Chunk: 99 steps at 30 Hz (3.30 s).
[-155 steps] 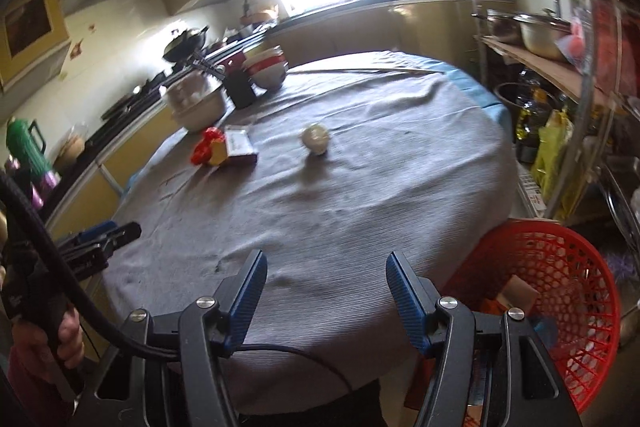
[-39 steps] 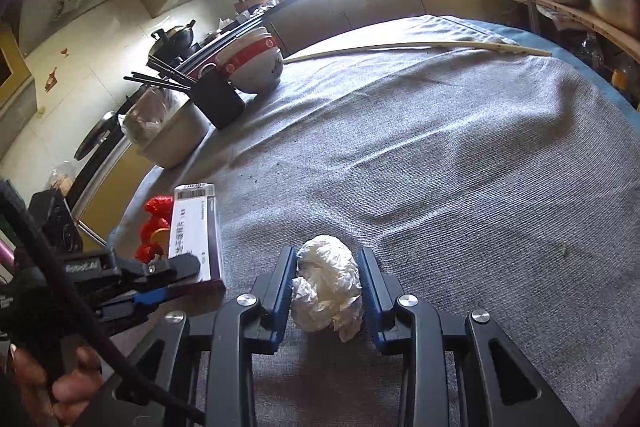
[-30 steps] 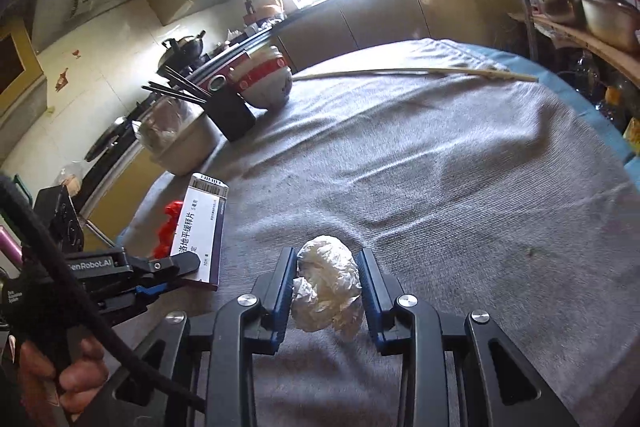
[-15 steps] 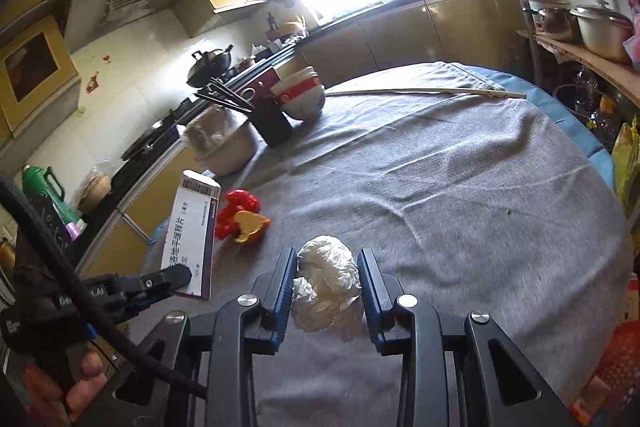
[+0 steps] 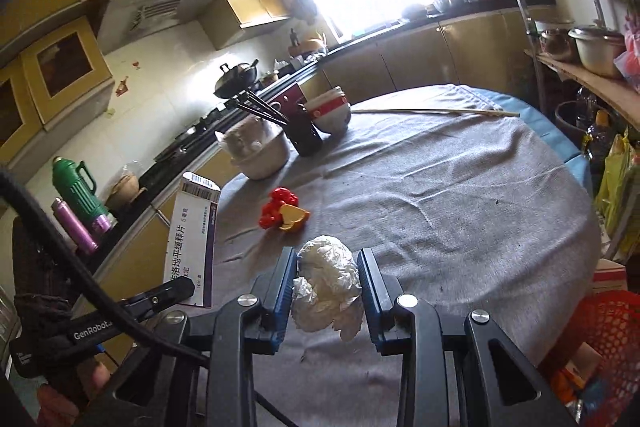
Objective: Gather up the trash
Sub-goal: 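Lift the tissue ball with the right tool while the left tool raises the medicine box, then carry the tissue ball and medicine box with both tools over the red basket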
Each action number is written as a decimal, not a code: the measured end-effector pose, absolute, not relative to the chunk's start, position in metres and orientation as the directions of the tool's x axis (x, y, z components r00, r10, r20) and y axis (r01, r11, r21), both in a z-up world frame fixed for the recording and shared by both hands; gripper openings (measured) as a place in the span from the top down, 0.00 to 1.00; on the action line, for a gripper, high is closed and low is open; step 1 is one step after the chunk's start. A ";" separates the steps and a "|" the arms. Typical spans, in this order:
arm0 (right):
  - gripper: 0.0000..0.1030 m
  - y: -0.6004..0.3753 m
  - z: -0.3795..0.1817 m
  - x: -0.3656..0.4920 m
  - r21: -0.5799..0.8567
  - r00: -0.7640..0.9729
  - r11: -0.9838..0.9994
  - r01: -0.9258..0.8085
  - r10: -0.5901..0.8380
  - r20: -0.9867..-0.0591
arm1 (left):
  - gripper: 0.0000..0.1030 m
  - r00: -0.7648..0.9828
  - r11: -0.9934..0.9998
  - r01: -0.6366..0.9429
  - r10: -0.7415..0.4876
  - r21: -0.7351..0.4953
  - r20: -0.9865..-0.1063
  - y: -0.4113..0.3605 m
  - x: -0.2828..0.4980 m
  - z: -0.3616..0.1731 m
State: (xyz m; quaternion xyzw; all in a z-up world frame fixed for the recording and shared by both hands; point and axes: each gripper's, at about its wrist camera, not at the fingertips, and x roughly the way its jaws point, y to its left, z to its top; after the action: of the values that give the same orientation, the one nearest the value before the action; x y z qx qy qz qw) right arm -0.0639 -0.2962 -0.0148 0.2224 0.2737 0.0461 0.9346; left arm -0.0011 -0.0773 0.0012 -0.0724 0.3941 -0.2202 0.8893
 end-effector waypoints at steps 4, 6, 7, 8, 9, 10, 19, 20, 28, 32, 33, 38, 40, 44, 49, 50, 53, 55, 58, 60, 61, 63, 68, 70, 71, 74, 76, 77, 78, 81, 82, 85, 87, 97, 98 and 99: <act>0.67 -0.295 -0.006 -0.082 0.439 0.856 0.898 0.025 0.208 -0.473 | 0.85 0.619 0.898 0.346 -0.436 -0.272 -0.653 -0.080 -0.017 0.014; 0.67 -0.295 -0.001 -0.092 0.438 0.862 0.899 0.021 0.205 -0.463 | 0.85 0.635 0.898 0.358 -0.434 -0.255 -0.639 -0.084 -0.025 0.021; 0.67 -0.296 0.002 -0.097 0.437 0.866 0.899 0.021 0.202 -0.457 | 0.85 0.643 0.899 0.365 -0.433 -0.244 -0.632 -0.086 -0.030 0.025; 0.67 -0.297 0.004 -0.101 0.437 0.870 0.899 0.021 0.199 -0.452 | 0.85 0.650 0.899 0.370 -0.431 -0.235 -0.626 -0.088 -0.033 0.028; 0.67 -0.299 0.006 -0.107 0.441 0.875 0.897 0.022 0.196 -0.443 | 0.85 0.658 0.899 0.377 -0.430 -0.224 -0.619 -0.091 -0.038 0.031; 0.67 -0.301 0.009 -0.111 0.445 0.878 0.895 0.022 0.196 -0.436 | 0.85 0.664 0.899 0.383 -0.429 -0.214 -0.612 -0.093 -0.042 0.034; 0.67 -0.310 0.024 -0.137 0.463 0.902 0.886 0.017 0.186 -0.390 | 0.85 0.714 0.898 0.420 -0.416 -0.131 -0.563 -0.110 -0.071 0.056; 0.67 -0.311 0.025 -0.139 0.464 0.903 0.886 0.017 0.186 -0.387 | 0.85 0.718 0.897 0.423 -0.416 -0.124 -0.558 -0.111 -0.073 0.058; 0.67 -0.320 0.032 -0.155 0.473 0.918 0.881 0.011 0.178 -0.353 | 0.85 0.737 0.895 0.434 -0.415 -0.097 -0.533 -0.120 -0.084 0.069; 0.67 -0.325 0.036 -0.162 0.475 0.925 0.880 0.010 0.173 -0.339 | 0.85 0.742 0.892 0.443 -0.418 -0.085 -0.524 -0.123 -0.088 0.073; 0.67 -0.326 0.037 -0.164 0.476 0.926 0.880 0.010 0.171 -0.336 | 0.85 0.742 0.892 0.445 -0.419 -0.083 -0.523 -0.124 -0.090 0.074; 0.67 -0.330 0.040 -0.171 0.481 0.931 0.876 0.013 0.165 -0.325 | 0.85 0.749 0.888 0.455 -0.421 -0.064 -0.511 -0.128 -0.097 0.078; 0.67 -0.331 0.041 -0.174 0.484 0.933 0.875 0.013 0.164 -0.321 | 0.85 0.752 0.887 0.458 -0.421 -0.058 -0.507 -0.130 -0.100 0.080; 0.67 -0.334 0.043 -0.179 0.483 0.936 0.876 0.017 0.156 -0.316 | 0.85 0.754 0.884 0.467 -0.421 -0.039 -0.504 -0.137 -0.105 0.082; 0.67 -0.343 0.040 -0.186 0.494 0.938 0.869 0.033 0.143 -0.314 | 0.85 0.750 0.876 0.482 -0.423 -0.018 -0.508 -0.145 -0.108 0.081; 0.67 -0.344 0.040 -0.187 0.495 0.939 0.868 0.037 0.139 -0.315 | 0.85 0.749 0.874 0.485 -0.423 -0.013 -0.509 -0.148 -0.109 0.080; 0.67 -0.351 0.036 -0.191 0.508 0.939 0.860 0.051 0.131 -0.317 | 0.85 0.744 0.869 0.494 -0.428 -0.009 -0.514 -0.152 -0.110 0.079; 0.67 -0.356 0.034 -0.194 0.513 0.939 0.856 0.061 0.124 -0.320 | 0.85 0.742 0.867 0.499 -0.428 -0.002 -0.515 -0.157 -0.112 0.079; 0.67 -0.363 0.031 -0.198 0.526 0.940 0.848 0.072 0.119 -0.321 | 0.85 0.736 0.860 0.511 -0.434 0.005 -0.520 -0.163 -0.115 0.078; 0.67 -0.367 0.029 -0.201 0.531 0.941 0.844 0.082 0.110 -0.321 | 0.85 0.734 0.856 0.516 -0.436 0.012 -0.521 -0.167 -0.116 0.077; 0.67 -0.370 0.028 -0.203 0.534 0.941 0.841 0.087 0.107 -0.322 | 0.85 0.733 0.854 0.520 -0.437 0.015 -0.521 -0.169 -0.117 0.077; 0.67 -0.375 0.026 -0.205 0.539 0.941 0.837 0.096 0.100 -0.323 | 0.85 0.726 0.849 0.528 -0.442 0.016 -0.526 -0.173 -0.118 0.076; 0.67 -0.385 0.020 -0.212 0.558 0.942 0.822 0.117 0.087 -0.326 | 0.85 0.717 0.837 0.546 -0.449 0.028 -0.533 -0.183 -0.123 0.072; 0.67 -0.389 0.018 -0.214 0.563 0.941 0.817 0.125 0.081 -0.327 | 0.85 0.711 0.831 0.556 -0.452 0.035 -0.539 -0.188 -0.125 0.070; 0.67 -0.392 0.017 -0.216 0.564 0.941 0.815 0.131 0.076 -0.329 | 0.85 0.707 0.827 0.561 -0.455 0.038 -0.541 -0.191 -0.126 0.069; 0.67 -0.398 0.014 -0.220 0.571 0.941 0.807 0.150 0.060 -0.333 | 0.85 0.678 0.806 0.591 -0.476 0.031 -0.560 -0.200 -0.128 0.065; 0.67 -0.405 0.010 -0.224 0.575 0.940 0.800 0.169 0.045 -0.338 | 0.85 0.646 0.786 0.618 -0.501 0.009 -0.576 -0.206 -0.128 0.060; 0.67 -0.408 0.009 -0.226 0.578 0.939 0.797 0.178 0.037 -0.341 | 0.85 0.623 0.774 0.633 -0.516 -0.009 -0.588 -0.210 -0.127 0.057; 0.67 -0.413 0.006 -0.229 0.582 0.938 0.790 0.190 0.029 -0.345 | 0.85 0.599 0.762 0.647 -0.530 -0.027 -0.601 -0.214 -0.126 0.054; 0.67 -0.427 -0.001 -0.237 0.594 0.934 0.772 0.225 0.002 -0.358 | 0.85 0.531 0.728 0.683 -0.555 -0.064 -0.641 -0.229 -0.123 0.041; 0.67 -0.432 -0.004 -0.240 0.599 0.933 0.765 0.236 -0.006 -0.360 | 0.85 0.504 0.715 0.695 -0.561 -0.077 -0.657 -0.235 -0.123 0.035; 0.67 -0.447 -0.011 -0.249 0.613 0.928 0.743 0.269 -0.030 -0.370 | 0.85 0.446 0.688 0.719 -0.566 -0.099 -0.694 -0.251 -0.123 0.021; 0.67 -0.456 -0.015 -0.253 0.624 0.926 0.727 0.286 -0.042 -0.375 | 0.85 0.408 0.668 0.736 -0.571 -0.114 -0.712 -0.262 -0.124 0.013; 0.67 -0.488 -0.049 -0.271 0.650 0.895 0.660 0.376 -0.078 -0.439 | 0.85 0.219 0.544 0.824 -0.565 -0.159 -0.795 -0.318 -0.138 -0.022; 0.66 -0.490 -0.052 -0.271 0.650 0.892 0.656 0.385 -0.081 -0.445 | 0.85 0.202 0.536 0.827 -0.564 -0.169 -0.800 -0.322 -0.138 -0.026; 0.65 -0.494 -0.057 -0.272 0.650 0.886 0.648 0.396 -0.083 -0.456 | 0.85 0.182 0.528 0.830 -0.561 -0.181 -0.807 -0.326 -0.138 -0.029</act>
State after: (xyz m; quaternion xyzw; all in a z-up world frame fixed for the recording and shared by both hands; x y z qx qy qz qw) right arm -0.2716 -0.4936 -0.0566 0.3970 0.1971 -0.1349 0.8862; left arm -0.1377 -0.3263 -0.0294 0.1514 0.4430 -0.4614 0.7536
